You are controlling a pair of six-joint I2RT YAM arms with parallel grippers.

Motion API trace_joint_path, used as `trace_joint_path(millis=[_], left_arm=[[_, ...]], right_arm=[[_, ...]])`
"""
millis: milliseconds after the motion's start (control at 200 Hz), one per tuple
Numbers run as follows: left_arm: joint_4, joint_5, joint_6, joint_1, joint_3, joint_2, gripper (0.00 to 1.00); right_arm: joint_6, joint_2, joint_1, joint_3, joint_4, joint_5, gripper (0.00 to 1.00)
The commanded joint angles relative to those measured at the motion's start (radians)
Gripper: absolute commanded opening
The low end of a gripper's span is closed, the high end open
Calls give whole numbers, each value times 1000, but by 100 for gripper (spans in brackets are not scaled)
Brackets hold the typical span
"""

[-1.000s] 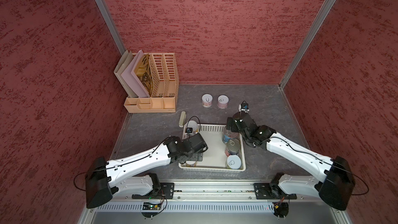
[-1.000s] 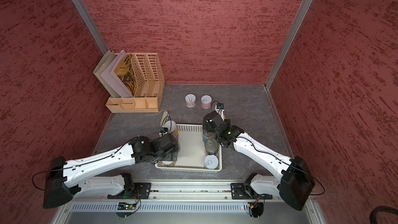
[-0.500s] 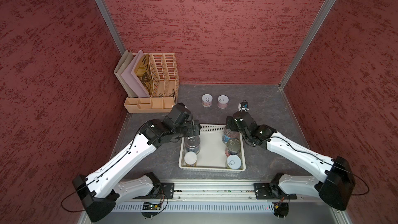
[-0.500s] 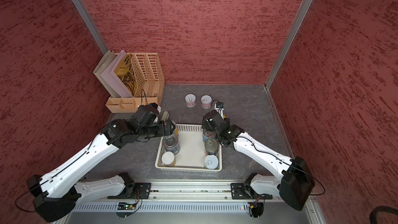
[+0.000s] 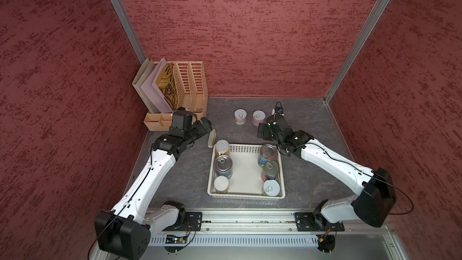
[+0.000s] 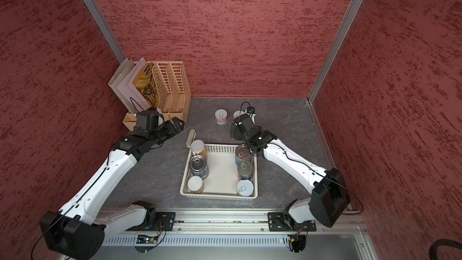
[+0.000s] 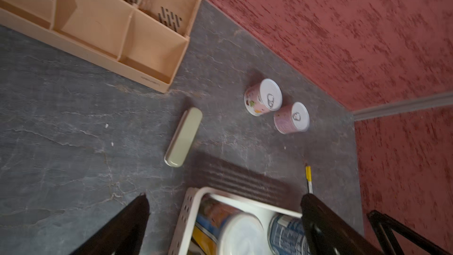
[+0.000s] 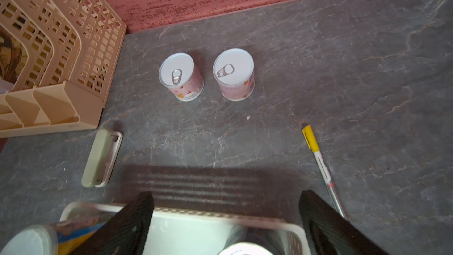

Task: Put the canned food in the basket
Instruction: Pick up the canned food from the center of the board.

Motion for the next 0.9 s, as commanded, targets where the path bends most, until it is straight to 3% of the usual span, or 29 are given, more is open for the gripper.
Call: trace_joint_path(millis=[0,185,311,591,897], left_arm=[[138,97,8,61,-63,18,100],[86,82,18,90,-37,61,100],[116,129,13,85,-50,49,100],[109,120,9,85,-54,53,100],[114,123,10,86,-66,57,100]], right_arm=[[-10,97,-50,110,-29,-31,98],[-28,317,-115,349,-128,-15,98],[-76,371,-137,397,-121,4,98],[-173,489,-179,489,-128,-51,98],[-232,755,-187,770,-286,-139,98]])
